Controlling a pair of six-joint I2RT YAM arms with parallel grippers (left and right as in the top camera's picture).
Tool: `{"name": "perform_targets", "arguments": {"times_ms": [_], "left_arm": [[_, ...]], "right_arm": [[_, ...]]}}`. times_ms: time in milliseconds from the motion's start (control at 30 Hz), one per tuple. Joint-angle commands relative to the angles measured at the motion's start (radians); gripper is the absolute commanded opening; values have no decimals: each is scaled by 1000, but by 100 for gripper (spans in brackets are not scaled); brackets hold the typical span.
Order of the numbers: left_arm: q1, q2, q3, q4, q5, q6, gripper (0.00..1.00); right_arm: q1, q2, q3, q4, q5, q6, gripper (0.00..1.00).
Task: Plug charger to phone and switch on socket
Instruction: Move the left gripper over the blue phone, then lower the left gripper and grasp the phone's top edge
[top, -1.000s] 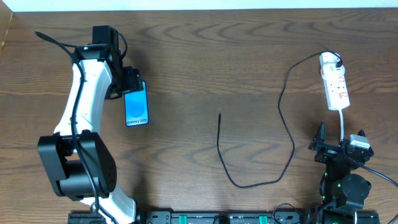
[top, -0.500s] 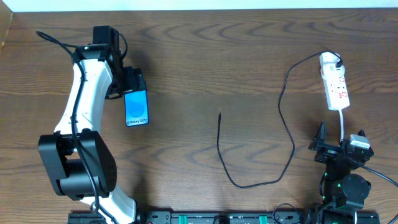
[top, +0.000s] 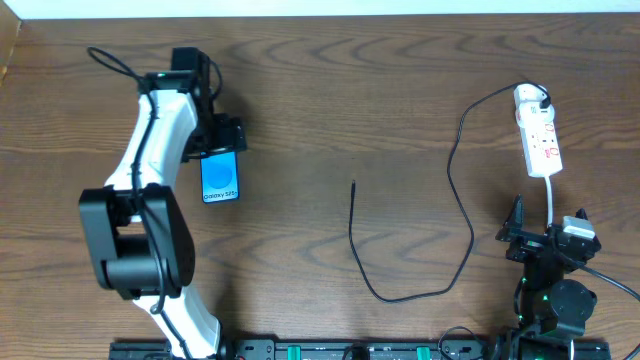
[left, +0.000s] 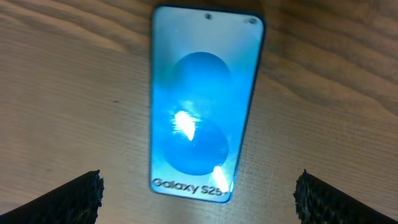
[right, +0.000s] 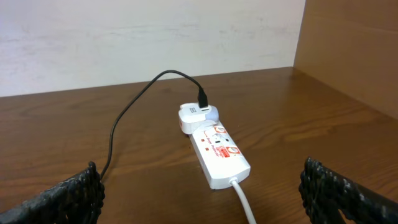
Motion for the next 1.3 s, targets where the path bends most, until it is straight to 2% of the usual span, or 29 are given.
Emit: {"name": "perform_targets", "arguments": {"times_ms": [0, 233, 500, 733, 1000, 1267], "left_arm": [[-18, 63, -1, 8, -3, 2, 98], [5, 151, -1, 30, -6, -21, 98], [40, 158, -1, 54, 5, -21, 98], [41, 158, -1, 83, 125, 10, 98], [41, 158, -2, 78, 121, 9, 98], [42, 158, -19, 80, 46, 9, 98]], "right_arm": [[6, -3, -1, -4, -2, -11, 99], [6, -3, -1, -4, -2, -11, 99], [6, -3, -1, -4, -2, -11, 99], [6, -3, -1, -4, -2, -11, 99], [6, -3, -1, -4, -2, -11, 99], [6, -3, -1, -4, -2, -11, 99]]}}
